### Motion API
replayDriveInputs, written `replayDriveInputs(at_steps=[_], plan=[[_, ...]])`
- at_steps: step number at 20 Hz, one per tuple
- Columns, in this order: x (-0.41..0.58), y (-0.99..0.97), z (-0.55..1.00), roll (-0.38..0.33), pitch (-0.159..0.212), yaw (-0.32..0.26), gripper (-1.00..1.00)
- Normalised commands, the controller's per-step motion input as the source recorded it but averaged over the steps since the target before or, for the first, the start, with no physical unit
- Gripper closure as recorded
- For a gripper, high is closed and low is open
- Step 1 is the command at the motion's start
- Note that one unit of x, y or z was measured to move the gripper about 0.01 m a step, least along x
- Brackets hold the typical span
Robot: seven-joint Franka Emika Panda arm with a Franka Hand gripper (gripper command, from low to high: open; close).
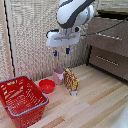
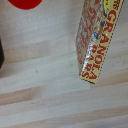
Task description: Move your gripper in the direction of the red bowl and clutch it softly. Cautiously raise the red bowl up from the surface. Hover the red bowl above the basket and gently bring it down inside. Let go of the gripper's grasp when the red bowl is within the basket.
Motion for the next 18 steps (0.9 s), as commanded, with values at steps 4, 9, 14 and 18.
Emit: replayDriveInputs(at_steps=[4,9,14,18], plan=[[0.019,0.36,-0.47,-0.031,0.022,-0.063,-1.00],[0.102,0.40,-0.44,-0.028,0.023,-0.086,-1.00],[0.118,0.30,-0.38,0.000,0.008,-0.188,-1.00],[0.030,0.21,-0.44,0.000,0.030,-0.174,-1.00]])
